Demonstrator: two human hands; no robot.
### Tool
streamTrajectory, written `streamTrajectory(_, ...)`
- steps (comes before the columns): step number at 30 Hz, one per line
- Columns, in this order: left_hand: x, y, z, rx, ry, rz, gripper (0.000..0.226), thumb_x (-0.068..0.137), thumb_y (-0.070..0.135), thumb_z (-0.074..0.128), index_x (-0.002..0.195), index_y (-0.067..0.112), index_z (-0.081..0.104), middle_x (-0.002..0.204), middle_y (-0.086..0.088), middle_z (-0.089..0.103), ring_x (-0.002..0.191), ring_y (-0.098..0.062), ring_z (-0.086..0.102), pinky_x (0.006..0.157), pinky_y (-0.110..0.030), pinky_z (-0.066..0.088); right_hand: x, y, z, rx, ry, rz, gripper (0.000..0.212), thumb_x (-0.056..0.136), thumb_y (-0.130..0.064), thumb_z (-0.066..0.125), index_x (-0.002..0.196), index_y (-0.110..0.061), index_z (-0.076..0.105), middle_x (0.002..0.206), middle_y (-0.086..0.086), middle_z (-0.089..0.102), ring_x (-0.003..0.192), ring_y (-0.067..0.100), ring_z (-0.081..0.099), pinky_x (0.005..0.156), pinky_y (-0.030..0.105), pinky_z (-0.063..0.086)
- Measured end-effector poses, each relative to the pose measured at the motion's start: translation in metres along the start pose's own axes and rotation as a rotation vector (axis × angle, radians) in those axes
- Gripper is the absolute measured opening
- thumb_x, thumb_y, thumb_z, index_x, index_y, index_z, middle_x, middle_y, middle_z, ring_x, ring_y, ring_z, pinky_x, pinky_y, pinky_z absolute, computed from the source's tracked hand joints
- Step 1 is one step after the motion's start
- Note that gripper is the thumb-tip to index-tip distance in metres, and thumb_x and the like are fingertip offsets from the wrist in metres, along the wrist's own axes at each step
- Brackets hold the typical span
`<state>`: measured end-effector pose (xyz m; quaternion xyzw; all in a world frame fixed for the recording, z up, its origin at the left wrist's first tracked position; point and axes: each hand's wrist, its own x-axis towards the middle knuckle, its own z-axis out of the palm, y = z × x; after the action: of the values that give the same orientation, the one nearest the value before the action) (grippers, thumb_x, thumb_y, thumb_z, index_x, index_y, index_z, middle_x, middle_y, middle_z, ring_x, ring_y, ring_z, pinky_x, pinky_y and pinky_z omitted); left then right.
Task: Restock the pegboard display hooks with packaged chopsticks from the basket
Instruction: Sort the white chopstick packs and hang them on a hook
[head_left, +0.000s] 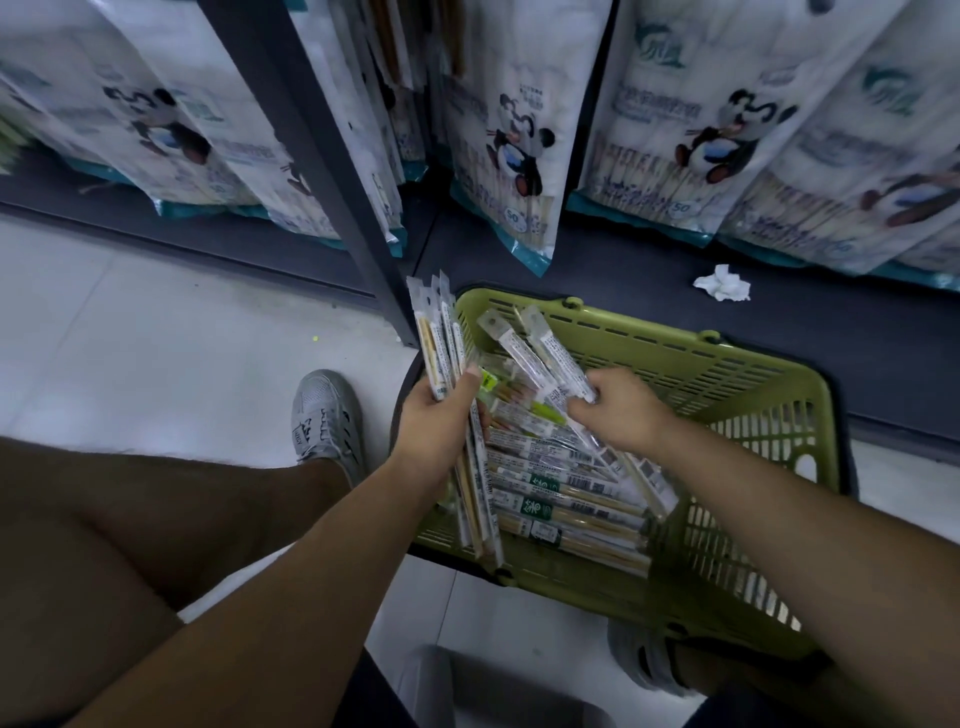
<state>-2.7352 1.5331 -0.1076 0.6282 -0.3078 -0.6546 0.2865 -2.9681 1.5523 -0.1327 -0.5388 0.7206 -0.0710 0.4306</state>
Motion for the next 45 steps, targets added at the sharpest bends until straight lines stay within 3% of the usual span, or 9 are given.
streamTrajectory(4,-0.015,0.007,0.015,-0.031,-0.099,0.032,0.029,0.091,0.036,0.077,0.118,0.027,0.071,0.103,0.010,0.080,0.096,-0.012,0.076,0.077,-0.028,0.059,-0.028,-0.039,-0.015,0.222,0.034,-0.051,0.015,0.096,-0.026,0.067,0.082,-0.024,0.066,0.065,-0.010,0.063,0.045,-0.006,0.055,0.042,0.012,0.038)
streamTrajectory(7,-0.032,0.020,0.030,-0.181,-0.213,0.078,0.036,0.095,0.029,0.073,0.128,0.019,0.067,0.117,-0.005,0.077,0.108,-0.024,0.074,0.086,-0.037,0.060,-0.051,-0.077,-0.025,0.280,0.033,-0.121,0.015,0.097,-0.032,0.066,0.092,-0.019,0.072,0.068,-0.003,0.069,0.053,0.002,0.058,0.049,0.019,0.041)
streamTrajectory(16,-0.076,0.086,0.051,-0.365,-0.312,0.015,0.035,0.101,0.026,0.063,0.127,0.003,0.069,0.114,-0.023,0.074,0.100,-0.036,0.072,0.081,-0.044,0.061,-0.106,-0.137,-0.058,0.193,0.187,-0.210,0.019,0.107,-0.036,0.045,0.096,-0.024,0.053,0.091,-0.002,0.060,0.085,0.019,0.060,0.071,0.031,0.041)
streamTrajectory(20,-0.095,0.105,0.052,-0.366,-0.432,-0.023,0.043,0.099,0.024,0.062,0.130,-0.006,0.063,0.118,-0.024,0.068,0.108,-0.037,0.065,0.098,-0.051,0.050,-0.123,-0.144,-0.072,0.058,0.212,-0.158,0.020,0.105,-0.043,0.038,0.099,-0.028,0.050,0.100,0.003,0.046,0.104,0.027,0.051,0.094,0.040,0.045)
streamTrajectory(25,-0.106,0.127,0.051,-0.234,-0.440,0.125,0.023,0.099,0.024,0.066,0.115,0.011,0.074,0.102,-0.017,0.076,0.091,-0.029,0.075,0.073,-0.037,0.059,-0.148,-0.152,-0.089,-0.318,0.311,-0.174,0.043,0.101,-0.058,0.019,0.133,-0.039,0.041,0.100,-0.004,0.031,0.105,0.022,0.033,0.096,0.043,0.036)
streamTrajectory(31,-0.117,0.165,0.051,-0.038,-0.491,0.279,0.059,0.083,0.045,0.077,0.132,0.014,0.066,0.125,-0.010,0.074,0.119,-0.027,0.068,0.108,-0.047,0.050,-0.161,-0.167,-0.131,-0.366,0.177,-0.167,0.054,0.101,-0.065,0.015,0.144,-0.037,0.033,0.111,-0.001,0.036,0.120,0.025,0.037,0.106,0.044,0.036)
streamTrajectory(35,-0.125,0.200,0.057,-0.038,-0.557,0.313,0.062,0.079,0.042,0.078,0.129,0.008,0.067,0.120,-0.014,0.075,0.115,-0.031,0.071,0.108,-0.051,0.051,-0.168,-0.184,-0.166,-0.317,0.090,-0.201,0.067,0.100,-0.066,0.013,0.160,-0.036,0.021,0.147,0.008,0.037,0.142,0.023,0.025,0.120,0.048,0.025)
streamTrajectory(41,-0.138,0.253,0.068,-0.094,-0.606,0.408,0.056,0.087,0.039,0.078,0.130,0.007,0.062,0.109,-0.016,0.078,0.100,-0.031,0.076,0.074,-0.035,0.062,-0.184,-0.215,-0.213,-0.059,0.180,-0.297,0.076,0.093,-0.072,0.014,0.160,-0.038,0.019,0.167,-0.011,0.017,0.147,-0.001,0.007,0.120,0.025,0.004)
streamTrajectory(45,-0.146,0.281,0.076,-0.042,-0.643,0.616,0.052,0.086,0.045,0.077,0.130,0.021,0.065,0.118,-0.004,0.077,0.111,-0.022,0.073,0.094,-0.041,0.059,-0.191,-0.234,-0.237,0.151,0.354,-0.284,0.087,0.085,-0.080,0.018,0.160,-0.037,0.023,0.149,-0.024,0.022,0.132,-0.010,0.012,0.108,0.009,0.001)
